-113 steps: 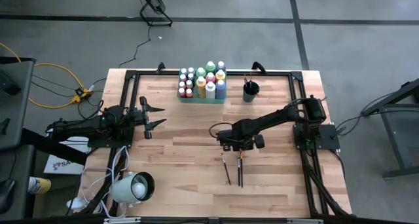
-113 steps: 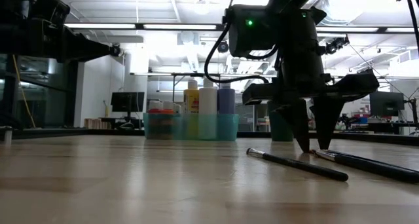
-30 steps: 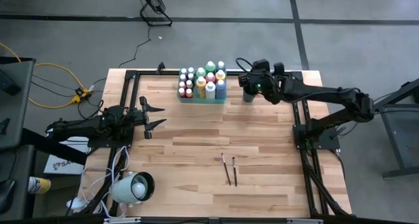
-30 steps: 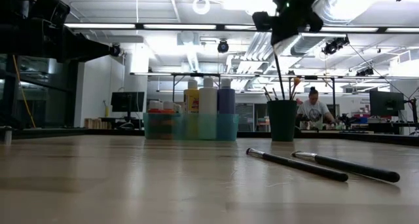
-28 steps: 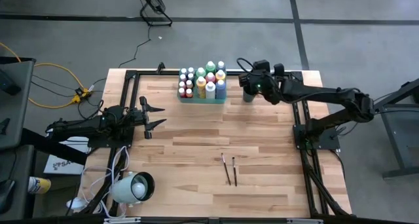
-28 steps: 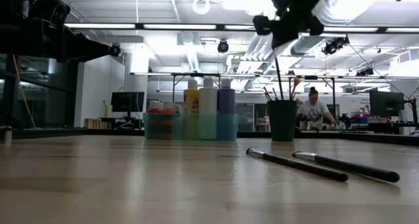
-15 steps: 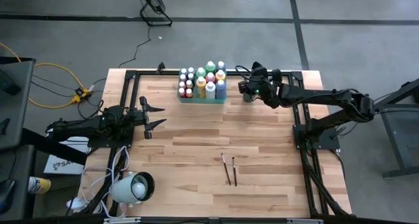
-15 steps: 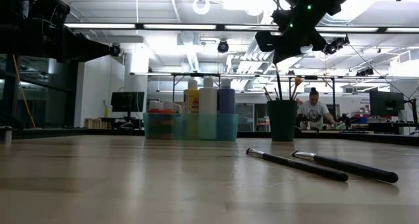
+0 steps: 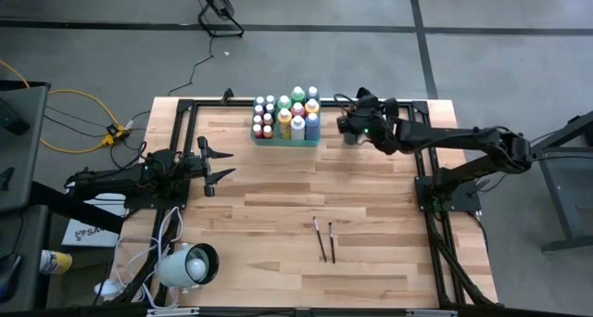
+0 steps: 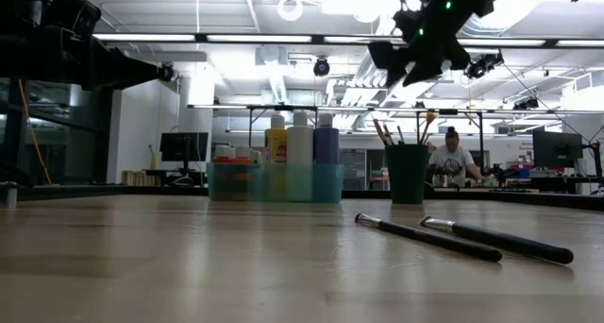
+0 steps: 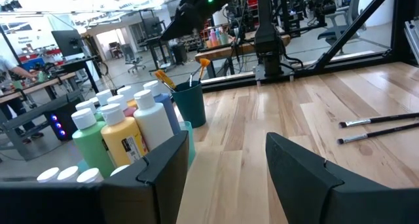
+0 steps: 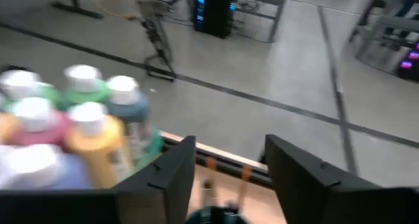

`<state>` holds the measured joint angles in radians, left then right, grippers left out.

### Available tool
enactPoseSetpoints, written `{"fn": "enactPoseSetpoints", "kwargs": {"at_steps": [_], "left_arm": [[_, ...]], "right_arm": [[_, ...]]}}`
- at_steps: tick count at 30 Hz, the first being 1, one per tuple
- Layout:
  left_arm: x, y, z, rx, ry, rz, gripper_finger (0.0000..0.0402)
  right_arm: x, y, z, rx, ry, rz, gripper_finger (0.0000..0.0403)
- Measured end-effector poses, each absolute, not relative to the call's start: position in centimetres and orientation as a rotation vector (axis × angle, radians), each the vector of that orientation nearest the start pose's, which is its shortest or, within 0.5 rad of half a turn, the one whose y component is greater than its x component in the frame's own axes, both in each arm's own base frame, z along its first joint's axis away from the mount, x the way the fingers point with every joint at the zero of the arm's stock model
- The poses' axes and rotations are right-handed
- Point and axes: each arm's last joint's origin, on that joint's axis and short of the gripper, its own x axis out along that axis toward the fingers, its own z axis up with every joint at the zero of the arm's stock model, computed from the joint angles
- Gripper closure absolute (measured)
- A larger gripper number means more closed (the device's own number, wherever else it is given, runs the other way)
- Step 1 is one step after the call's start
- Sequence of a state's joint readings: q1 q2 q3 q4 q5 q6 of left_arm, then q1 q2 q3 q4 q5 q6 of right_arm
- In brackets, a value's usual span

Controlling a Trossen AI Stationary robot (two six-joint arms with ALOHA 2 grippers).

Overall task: Pick & Place Paint Supplies
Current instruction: Put the silver paint brush into the green cup

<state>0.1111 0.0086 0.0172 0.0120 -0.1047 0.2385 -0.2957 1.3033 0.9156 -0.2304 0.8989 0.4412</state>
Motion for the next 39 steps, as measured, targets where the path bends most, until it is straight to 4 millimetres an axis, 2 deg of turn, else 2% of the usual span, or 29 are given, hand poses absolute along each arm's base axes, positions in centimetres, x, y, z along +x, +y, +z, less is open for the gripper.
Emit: {"fn": "enactPoseSetpoints", "kwargs": {"at_steps": [5,11,17,22,25,28,34,39], "left_arm": [[9.6,1.4,17.0,0.237,0.005,0.217,0.0203],[9.6,1.4,17.0,0.238,0.006,0.217,0.0203],[9.6,1.4,17.0,0.238,0.005,0.217,0.0203],[9.6,1.4,17.0,0.238,0.006,0.217,0.0203],[9.6,1.4,17.0,0.237,0.006,0.217,0.0203],[9.6,1.4,17.0,0.238,0.006,0.217,0.0203],[9.6,1.4,17.0,0.237,0.005,0.217,0.0203],[9.6,1.4,17.0,0.237,0.005,0.217,0.0203]], "right_arm": [[25.8,-7.8,28.3,0.247,0.345,-1.174,0.0203],[26.2,-4.5,29.9,0.57,0.428,-0.955,0.021],[27.0,-0.2,29.0,0.866,0.575,-0.687,0.0224],[28.4,3.2,27.0,1.091,0.755,-0.555,0.0233],[29.4,4.9,25.4,1.25,0.854,-0.547,0.0237],[30.4,6.0,23.7,1.355,0.948,-0.614,0.0242],[33.7,7.3,22.1,1.353,1.013,-0.674,0.0251],[34.4,7.6,20.8,1.349,1.117,-0.787,0.0258]]}}
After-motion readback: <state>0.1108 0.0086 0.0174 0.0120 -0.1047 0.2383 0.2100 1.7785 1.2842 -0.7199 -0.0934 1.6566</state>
